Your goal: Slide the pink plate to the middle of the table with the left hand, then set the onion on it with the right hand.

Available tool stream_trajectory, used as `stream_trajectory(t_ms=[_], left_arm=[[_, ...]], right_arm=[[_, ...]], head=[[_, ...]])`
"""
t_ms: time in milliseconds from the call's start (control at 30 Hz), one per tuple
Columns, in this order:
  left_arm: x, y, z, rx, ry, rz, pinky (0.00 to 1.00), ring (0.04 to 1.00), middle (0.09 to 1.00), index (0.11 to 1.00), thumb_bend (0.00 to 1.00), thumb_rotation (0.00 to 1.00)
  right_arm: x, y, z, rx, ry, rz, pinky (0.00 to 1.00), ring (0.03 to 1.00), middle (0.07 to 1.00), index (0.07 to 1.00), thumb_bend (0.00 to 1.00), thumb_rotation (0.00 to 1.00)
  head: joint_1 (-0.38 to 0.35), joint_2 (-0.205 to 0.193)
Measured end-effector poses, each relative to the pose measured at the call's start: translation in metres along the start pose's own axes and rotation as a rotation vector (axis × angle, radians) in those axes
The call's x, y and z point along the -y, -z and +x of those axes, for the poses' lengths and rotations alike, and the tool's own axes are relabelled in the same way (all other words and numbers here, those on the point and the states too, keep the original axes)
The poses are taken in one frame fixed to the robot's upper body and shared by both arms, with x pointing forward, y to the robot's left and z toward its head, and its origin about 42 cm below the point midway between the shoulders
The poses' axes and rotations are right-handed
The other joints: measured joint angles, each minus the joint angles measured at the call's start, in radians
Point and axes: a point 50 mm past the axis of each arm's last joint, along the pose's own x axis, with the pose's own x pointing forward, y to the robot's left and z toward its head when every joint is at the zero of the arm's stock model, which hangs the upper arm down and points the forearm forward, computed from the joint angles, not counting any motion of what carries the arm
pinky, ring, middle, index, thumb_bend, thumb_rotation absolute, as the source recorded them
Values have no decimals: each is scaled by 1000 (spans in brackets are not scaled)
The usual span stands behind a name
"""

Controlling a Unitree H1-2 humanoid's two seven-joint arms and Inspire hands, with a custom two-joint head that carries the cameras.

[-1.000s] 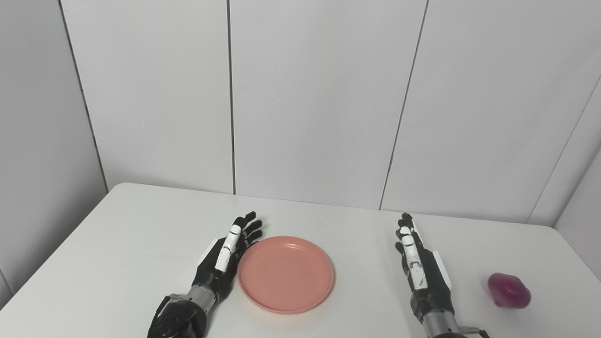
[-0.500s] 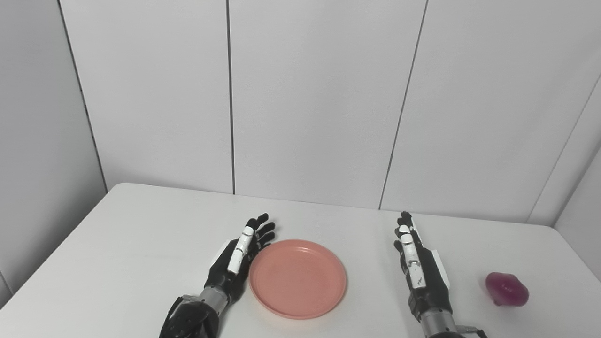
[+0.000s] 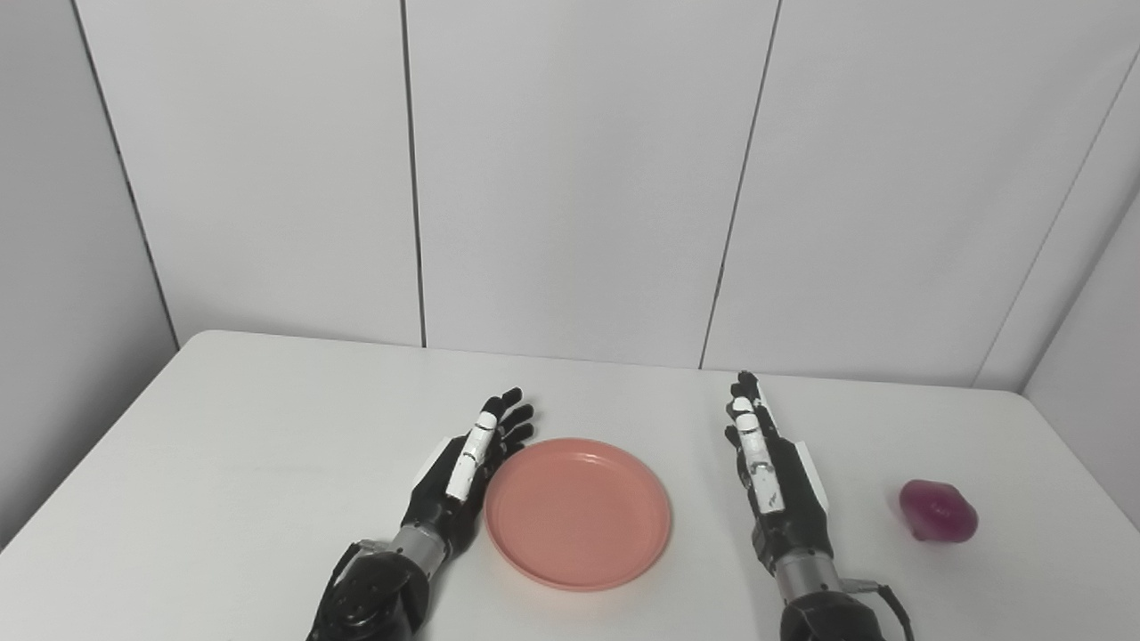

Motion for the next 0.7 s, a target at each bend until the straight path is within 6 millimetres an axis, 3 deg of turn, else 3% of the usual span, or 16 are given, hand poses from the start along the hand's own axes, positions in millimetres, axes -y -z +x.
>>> stream_trajectory(t_ms=[700], left_arm=[[14,0,3,-8,-13,4,990,971,972,975,636,1000]], right_arm=[[-4,-8,11,17,14,1,1000,999,999,995,559,992]], head=[[-86,5]])
